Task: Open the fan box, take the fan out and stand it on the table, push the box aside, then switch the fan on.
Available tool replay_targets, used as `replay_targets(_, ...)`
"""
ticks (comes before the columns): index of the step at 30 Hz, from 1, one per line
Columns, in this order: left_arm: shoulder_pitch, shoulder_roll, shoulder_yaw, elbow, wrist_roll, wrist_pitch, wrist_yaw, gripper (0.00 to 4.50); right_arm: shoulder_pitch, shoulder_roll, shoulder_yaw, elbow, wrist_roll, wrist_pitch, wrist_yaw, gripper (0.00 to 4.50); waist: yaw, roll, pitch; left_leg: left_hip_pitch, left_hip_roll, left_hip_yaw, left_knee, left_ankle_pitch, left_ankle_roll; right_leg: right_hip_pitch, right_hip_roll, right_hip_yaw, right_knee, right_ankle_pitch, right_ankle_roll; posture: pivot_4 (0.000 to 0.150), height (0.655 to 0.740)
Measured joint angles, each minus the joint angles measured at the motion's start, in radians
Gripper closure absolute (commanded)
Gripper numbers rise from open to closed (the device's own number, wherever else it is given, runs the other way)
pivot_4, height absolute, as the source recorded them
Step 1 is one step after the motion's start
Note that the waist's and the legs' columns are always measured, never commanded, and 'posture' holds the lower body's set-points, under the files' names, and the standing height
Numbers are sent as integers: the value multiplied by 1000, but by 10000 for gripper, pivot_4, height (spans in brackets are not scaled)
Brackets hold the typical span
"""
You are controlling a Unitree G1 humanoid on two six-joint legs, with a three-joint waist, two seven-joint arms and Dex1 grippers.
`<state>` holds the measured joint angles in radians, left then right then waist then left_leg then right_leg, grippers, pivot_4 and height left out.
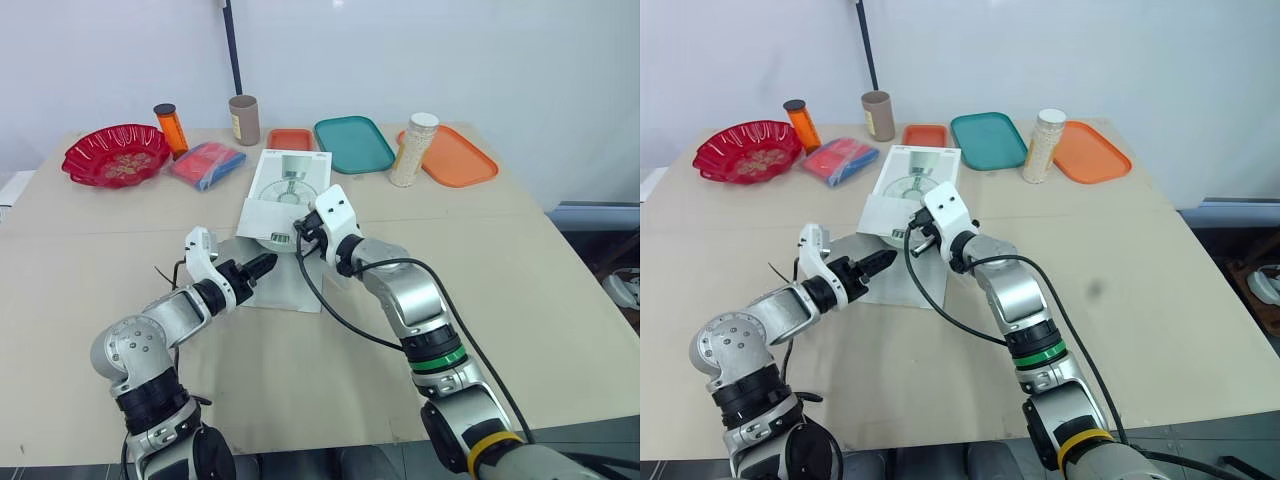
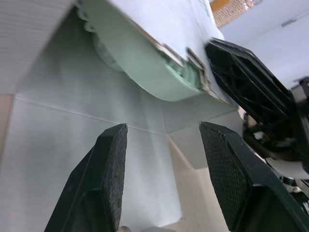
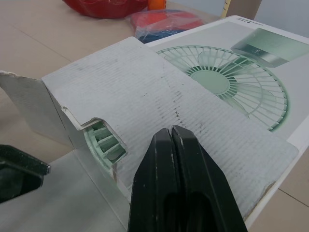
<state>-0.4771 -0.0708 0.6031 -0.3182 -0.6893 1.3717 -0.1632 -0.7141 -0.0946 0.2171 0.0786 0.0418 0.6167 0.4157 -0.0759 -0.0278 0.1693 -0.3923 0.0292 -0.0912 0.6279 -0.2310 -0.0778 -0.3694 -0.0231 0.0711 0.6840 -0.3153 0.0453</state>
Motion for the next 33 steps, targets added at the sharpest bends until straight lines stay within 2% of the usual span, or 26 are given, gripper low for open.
replay_targets(1, 0, -5, 0, 5, 0, -12, 8, 5192, 0, 0, 0, 0, 0, 1, 0, 45000, 0, 0, 0, 0, 0, 0, 0, 0, 0, 0, 0, 0, 0, 0, 0, 1500, 7400)
replay_targets(6, -1, -48, 0, 48, -27, -82, 48, 5192, -1, -1, 1, 0, 0, 2, 1, 45000, 1, -1, 0, 0, 0, 0, 0, 0, 0, 0, 0, 0, 0, 0, 0, 1500, 7400)
replay_targets(30, -9, -71, -31, 244, -192, -301, 114, 5192, -4, -3, 6, -4, -7, 13, 2, 45000, 1, -1, 0, 0, 0, 0, -1, 0, 0, 0, 0, 0, -1, 0, 0, 1500, 7400)
replay_targets(31, -10, -69, -40, 254, -192, -308, 116, 9095, -4, -3, 6, -5, -7, 13, 1, 45000, 1, -1, 0, 0, 0, 0, -1, 0, 0, 0, 0, 0, -1, 0, 0, 1500, 7400)
replay_targets(33, -10, -69, -48, 262, -192, -313, 117, 11640, -4, -2, 6, -5, -7, 14, 1, 45000, 1, -1, 0, 0, 0, 0, -1, 0, 0, 0, 0, 0, -1, 0, 0, 1500, 7400)
